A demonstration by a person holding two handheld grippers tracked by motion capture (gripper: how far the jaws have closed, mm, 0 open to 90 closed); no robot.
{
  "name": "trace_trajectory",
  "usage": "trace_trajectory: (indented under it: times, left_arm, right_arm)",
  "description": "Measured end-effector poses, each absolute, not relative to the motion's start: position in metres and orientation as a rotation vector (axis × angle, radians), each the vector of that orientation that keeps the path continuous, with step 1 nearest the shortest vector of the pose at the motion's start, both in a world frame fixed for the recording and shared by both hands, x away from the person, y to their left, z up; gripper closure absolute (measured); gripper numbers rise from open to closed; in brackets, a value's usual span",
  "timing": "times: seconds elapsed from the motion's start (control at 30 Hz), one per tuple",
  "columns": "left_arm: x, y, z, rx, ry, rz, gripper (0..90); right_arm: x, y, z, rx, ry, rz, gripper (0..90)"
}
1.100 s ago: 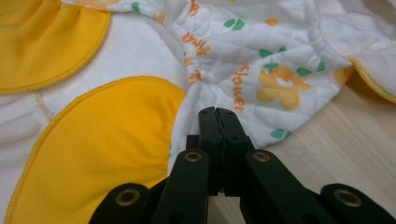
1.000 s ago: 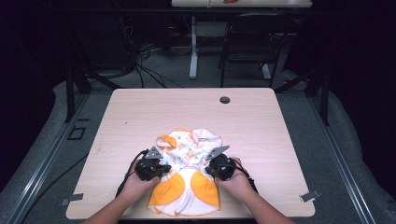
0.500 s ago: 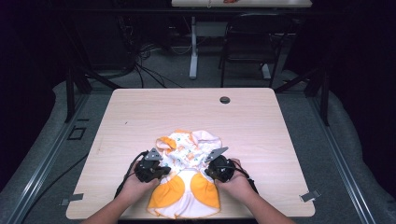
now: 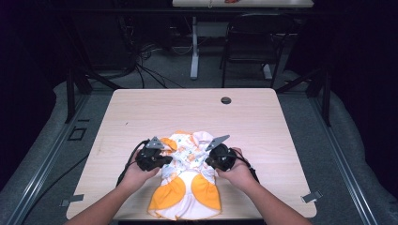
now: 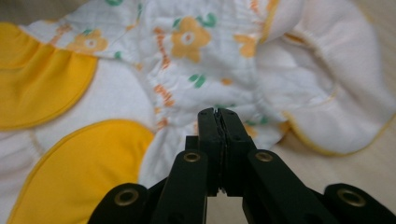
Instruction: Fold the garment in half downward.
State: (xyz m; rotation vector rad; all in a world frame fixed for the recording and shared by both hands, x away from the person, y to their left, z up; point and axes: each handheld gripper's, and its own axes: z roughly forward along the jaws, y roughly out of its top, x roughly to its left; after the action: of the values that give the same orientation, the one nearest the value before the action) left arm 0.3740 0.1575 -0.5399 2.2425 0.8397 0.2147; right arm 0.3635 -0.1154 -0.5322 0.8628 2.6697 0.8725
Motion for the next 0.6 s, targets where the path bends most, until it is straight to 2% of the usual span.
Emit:
trace_trajectory:
  times: [0.27, 0.6]
  left_arm:
    - [0.413, 0.145, -0.532, 2.240, 0.852, 0.246, 88.4]
    - [0.445, 0.136, -0.544, 2.248, 0.921, 0.265, 86.8]
  right_arm:
    - [0.407, -0.113, -0.520, 0.950, 2.618, 0.933, 88.1]
    - [0.442, -0.104, -0.530, 1.028, 2.560, 0.900, 85.9]
